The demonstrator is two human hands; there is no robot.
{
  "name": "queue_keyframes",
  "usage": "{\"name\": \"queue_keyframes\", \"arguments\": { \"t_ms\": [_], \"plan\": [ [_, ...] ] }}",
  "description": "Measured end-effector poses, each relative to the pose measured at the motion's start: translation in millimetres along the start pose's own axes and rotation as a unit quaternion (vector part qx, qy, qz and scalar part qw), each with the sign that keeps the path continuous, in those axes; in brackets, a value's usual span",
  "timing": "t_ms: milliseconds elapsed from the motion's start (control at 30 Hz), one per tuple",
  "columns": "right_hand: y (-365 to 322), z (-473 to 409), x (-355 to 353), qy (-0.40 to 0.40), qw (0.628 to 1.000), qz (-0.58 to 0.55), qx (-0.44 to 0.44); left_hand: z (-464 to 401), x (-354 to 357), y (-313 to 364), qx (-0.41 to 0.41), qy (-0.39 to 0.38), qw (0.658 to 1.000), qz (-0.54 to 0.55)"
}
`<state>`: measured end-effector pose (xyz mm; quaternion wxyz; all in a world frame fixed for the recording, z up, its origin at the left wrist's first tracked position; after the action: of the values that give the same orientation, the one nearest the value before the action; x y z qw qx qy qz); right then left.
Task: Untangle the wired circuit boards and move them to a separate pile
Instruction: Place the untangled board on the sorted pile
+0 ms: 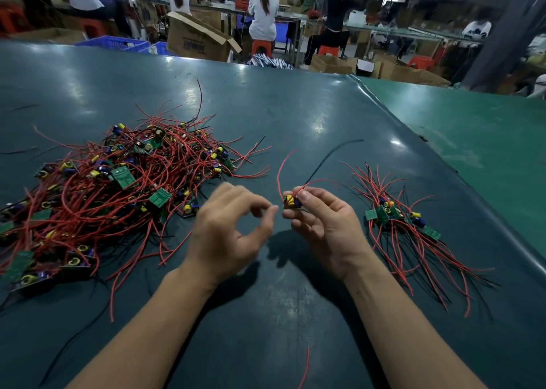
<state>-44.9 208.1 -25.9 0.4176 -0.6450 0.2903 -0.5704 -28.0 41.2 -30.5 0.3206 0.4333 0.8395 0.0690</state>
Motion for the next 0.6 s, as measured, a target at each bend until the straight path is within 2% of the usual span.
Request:
{"name": "queue_keyframes", "arguments": {
  "t_ms": [67, 167, 367, 500, 600],
  "plan": [
    [4.5, 0.1, 0.4, 0.0, 0.999, 0.039, -0.013, 1.6, 7.3, -0.7, -0.107, -0.073, 0.988, 0.081],
    [8.7, 0.5, 1.9, 0.002, 0.992, 0.112, -0.05, 4.0, 13.3, -5.4, -0.2, -0.089, 0.965, 0.145],
    [8.7, 2.0, 3.2, 0.016, 0.98, 0.179, -0.082, 0.8, 12.1, -11.4, -0.276, -0.075, 0.927, 0.243],
    [6.5, 4.3, 3.9, -0.003, 0.976, 0.205, -0.073, -2.7, 10.1, -16.4, -0.32, -0.118, 0.876, 0.34],
    [5.3, 3.8, 3.4, -0.006, 0.979, 0.193, -0.07, -3.1, 9.9, -17.3, -0.325, -0.13, 0.864, 0.362]
  ]
}}
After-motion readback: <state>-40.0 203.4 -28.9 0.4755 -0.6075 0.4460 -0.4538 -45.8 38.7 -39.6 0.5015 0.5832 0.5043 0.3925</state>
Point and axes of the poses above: each hand's wrist, its own z-axis away from the middle knuckle, its own x-axis out of the palm, y = z × x, the point moved 1 cm from there along -z, towards the middle knuckle, and after that the axes turned 5 degrees about -y, right-handed, at the moved point
